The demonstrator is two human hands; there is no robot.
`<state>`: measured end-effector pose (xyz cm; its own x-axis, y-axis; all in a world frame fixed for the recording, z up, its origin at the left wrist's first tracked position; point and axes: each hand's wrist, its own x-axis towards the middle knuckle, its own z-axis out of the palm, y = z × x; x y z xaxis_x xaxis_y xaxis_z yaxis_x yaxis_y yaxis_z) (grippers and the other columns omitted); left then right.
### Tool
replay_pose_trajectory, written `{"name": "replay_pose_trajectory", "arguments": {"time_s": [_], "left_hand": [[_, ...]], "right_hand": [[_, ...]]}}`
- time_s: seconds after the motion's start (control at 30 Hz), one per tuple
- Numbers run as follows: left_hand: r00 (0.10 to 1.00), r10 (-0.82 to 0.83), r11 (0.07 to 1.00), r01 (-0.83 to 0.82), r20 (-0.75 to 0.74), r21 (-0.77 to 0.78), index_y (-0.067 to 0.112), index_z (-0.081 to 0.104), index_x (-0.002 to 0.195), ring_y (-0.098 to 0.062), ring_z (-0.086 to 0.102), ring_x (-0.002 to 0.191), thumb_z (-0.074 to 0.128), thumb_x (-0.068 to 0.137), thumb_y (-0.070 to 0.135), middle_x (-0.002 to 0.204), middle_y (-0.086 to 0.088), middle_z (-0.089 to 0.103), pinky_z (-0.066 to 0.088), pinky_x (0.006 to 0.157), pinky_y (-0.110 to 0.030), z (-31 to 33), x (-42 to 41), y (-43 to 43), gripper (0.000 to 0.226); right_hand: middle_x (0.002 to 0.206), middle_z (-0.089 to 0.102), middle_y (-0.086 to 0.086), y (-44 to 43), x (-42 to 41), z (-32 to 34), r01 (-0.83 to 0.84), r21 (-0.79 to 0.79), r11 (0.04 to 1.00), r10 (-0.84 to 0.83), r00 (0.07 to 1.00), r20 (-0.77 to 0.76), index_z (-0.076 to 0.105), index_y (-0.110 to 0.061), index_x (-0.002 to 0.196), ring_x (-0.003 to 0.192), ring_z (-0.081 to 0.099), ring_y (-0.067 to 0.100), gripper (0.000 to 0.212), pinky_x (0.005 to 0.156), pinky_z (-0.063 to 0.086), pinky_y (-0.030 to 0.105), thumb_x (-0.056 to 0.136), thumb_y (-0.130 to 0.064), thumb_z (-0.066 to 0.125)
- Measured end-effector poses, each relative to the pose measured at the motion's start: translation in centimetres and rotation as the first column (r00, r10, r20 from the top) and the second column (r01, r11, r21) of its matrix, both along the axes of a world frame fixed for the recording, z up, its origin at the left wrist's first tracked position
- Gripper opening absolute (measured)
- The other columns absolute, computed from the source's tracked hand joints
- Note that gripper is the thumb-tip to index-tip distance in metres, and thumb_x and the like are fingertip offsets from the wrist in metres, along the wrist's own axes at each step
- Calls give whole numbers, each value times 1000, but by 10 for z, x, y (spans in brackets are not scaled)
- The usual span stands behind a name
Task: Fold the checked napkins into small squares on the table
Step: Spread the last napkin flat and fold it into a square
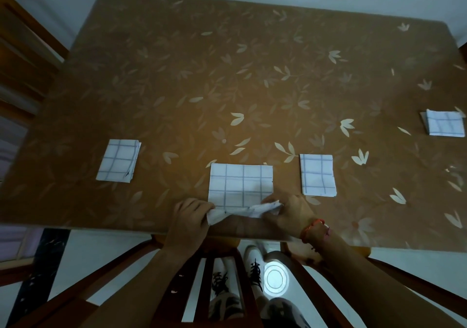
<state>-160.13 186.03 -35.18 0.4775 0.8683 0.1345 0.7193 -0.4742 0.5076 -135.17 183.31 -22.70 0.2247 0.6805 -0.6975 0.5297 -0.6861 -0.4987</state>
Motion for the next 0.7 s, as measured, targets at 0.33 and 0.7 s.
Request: {"name": "replay_pose_trajectory", "arguments": {"time_s": [0.33,0.7], "left_hand": [[977,198,964,-180,76,-195,22,61,72,-12,50,68,49,89,36,68,9,57,38,66,-31,0,8,25,25],[971,195,978,-204,-136,-50,21,54,81,-18,50,73,53,87,32,77,4,55,40,66,-34,7,15,40,13]], "right_hand": [[66,59,-7,4,16,-63,-68,241,968,32,988,153,61,-27,69,68,59,17,21,59,44,26,83,-39,69],[73,59,-6,37,17,-86,62,217,974,-94,986,141,71,-14,96,70,56,15,39,54,43,22,83,-50,65]]}}
